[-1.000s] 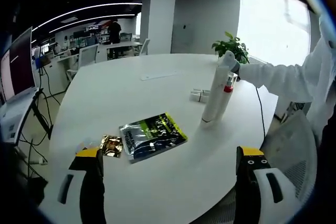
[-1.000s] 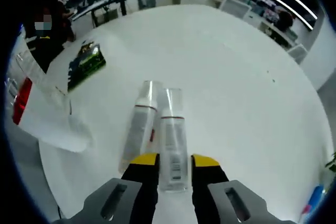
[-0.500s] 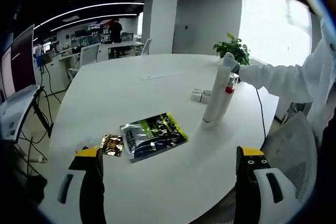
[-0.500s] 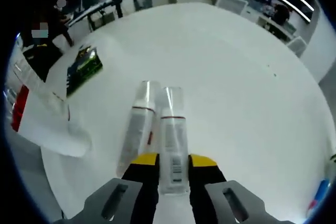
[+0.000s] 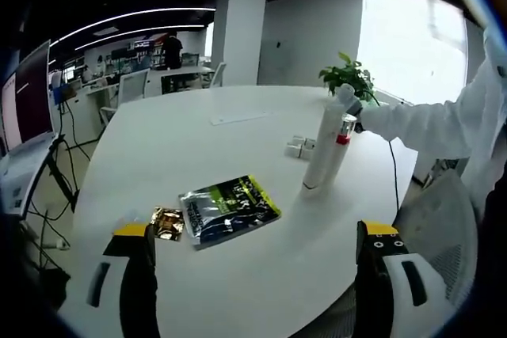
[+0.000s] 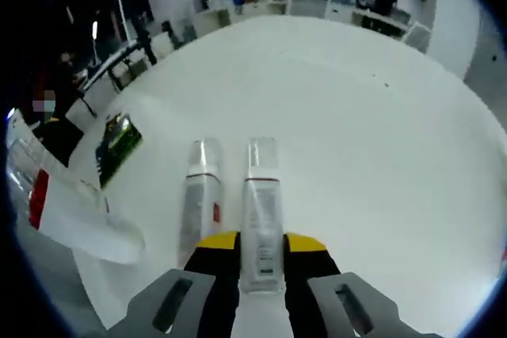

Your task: Arrange the skincare products in the storage area until every visible bottle or jar stands upright without overlapping.

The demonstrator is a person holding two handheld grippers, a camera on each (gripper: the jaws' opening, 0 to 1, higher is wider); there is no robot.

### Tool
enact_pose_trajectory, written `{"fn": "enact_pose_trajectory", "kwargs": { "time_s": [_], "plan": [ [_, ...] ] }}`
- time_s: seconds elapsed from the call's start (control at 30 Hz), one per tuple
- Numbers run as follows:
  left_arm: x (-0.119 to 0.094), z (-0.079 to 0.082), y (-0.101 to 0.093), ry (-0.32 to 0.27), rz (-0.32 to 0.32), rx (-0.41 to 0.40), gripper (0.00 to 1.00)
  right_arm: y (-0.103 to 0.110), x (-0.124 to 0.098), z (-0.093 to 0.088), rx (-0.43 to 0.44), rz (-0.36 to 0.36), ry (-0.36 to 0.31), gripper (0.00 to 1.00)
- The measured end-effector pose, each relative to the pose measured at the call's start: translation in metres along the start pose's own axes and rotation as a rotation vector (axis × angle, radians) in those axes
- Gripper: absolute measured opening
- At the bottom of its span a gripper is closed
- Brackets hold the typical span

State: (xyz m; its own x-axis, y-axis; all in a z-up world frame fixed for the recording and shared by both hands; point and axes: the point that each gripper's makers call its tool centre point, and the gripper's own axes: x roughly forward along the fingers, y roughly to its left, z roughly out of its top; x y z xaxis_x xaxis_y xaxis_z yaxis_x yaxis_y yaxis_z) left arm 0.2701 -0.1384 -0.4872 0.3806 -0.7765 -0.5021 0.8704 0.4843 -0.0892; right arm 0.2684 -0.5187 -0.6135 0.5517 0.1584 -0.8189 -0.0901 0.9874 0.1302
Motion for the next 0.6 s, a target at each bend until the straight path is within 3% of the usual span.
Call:
{"fn": "enact_pose_trajectory", "kwargs": {
  "time_s": [0.13, 0.4, 0.6],
  "plan": [
    [0.001, 0.001, -0.001, -0.002, -0.004, 0.0, 0.99, -0.002, -0.003, -0.003, 0.071, 0.021, -0.027, 0.13],
    [0.002, 0.002, -0.001, 0.004, -0.005, -0.004, 0.99, 0.008, -0.012, 0.003, 0.329, 0.131, -0.157, 0.12],
    [-0.001, 0.001, 0.004, 0.006, 0.019, -0.006, 0.99, 0.017, -0.024, 0.003, 0.463, 0.201, -0.236, 0.12]
  ]
}}
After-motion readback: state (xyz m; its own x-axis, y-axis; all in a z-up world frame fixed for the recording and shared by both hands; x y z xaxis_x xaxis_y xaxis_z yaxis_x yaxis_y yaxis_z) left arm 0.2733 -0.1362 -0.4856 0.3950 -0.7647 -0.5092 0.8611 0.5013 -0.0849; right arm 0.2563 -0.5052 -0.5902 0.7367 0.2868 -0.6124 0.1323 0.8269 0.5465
